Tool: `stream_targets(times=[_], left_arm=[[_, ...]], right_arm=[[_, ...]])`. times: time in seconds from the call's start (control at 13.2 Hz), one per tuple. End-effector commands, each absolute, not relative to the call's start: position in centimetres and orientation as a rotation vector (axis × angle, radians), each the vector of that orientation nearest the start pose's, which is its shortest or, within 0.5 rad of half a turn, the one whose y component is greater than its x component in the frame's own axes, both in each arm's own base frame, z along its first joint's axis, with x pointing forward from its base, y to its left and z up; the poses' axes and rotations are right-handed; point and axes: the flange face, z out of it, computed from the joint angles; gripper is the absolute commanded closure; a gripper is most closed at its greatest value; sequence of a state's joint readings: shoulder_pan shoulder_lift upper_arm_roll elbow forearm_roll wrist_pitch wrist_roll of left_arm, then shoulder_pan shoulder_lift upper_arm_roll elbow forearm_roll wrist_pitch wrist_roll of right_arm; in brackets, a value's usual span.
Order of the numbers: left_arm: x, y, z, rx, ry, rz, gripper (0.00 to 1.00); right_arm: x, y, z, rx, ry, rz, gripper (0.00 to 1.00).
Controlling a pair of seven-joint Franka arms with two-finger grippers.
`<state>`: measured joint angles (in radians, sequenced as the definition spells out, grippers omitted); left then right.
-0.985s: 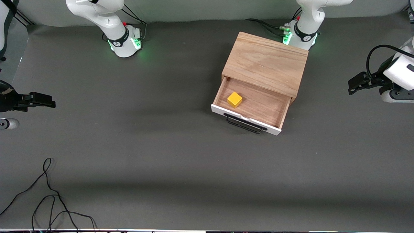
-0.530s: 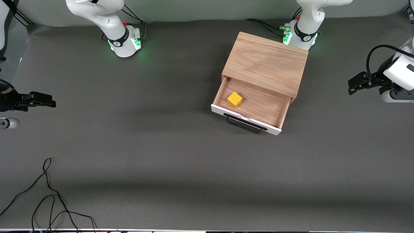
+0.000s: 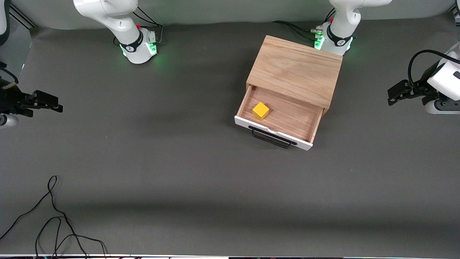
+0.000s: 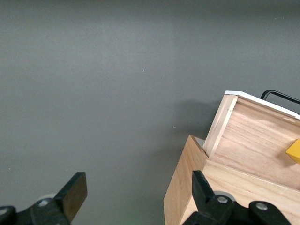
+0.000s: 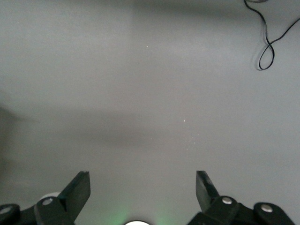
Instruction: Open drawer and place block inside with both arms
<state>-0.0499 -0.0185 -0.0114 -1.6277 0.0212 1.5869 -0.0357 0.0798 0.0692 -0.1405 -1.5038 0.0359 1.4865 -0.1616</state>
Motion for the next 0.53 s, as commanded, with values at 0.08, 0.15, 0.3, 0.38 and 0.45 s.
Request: stream_targets(times=[0.08,0.15,0.3,0.38,0.45], left_arm=[[54.6,-3.2,61.3,-3.12,0.065,0.039,0.0],[54.5,-3.4,61.3,-3.119,0.07,0.039,0.0],[54.6,-3.3,61.3,-3.119,0.067,0.039,0.0],[54.7,-3.2,61.4,-3.12,0.065,0.037,0.0],[54.6,-3.1,61.4,-3.12,0.06,0.039,0.0]], right_arm=[[55.3,-2.8,63.1,-3.12,-0.156,0.019,0.0],[55.3,-2.7,63.4,-3.124,-0.159,0.01,0.0],[55.4,-2.1,63.4,-3.156,-0.183,0.013,0.0],[55.4,-2.0,63.4,-3.153,-0.171,0.012,0.0],[55.4,-2.0,63.4,-3.151,-0.147,0.011,0.0]])
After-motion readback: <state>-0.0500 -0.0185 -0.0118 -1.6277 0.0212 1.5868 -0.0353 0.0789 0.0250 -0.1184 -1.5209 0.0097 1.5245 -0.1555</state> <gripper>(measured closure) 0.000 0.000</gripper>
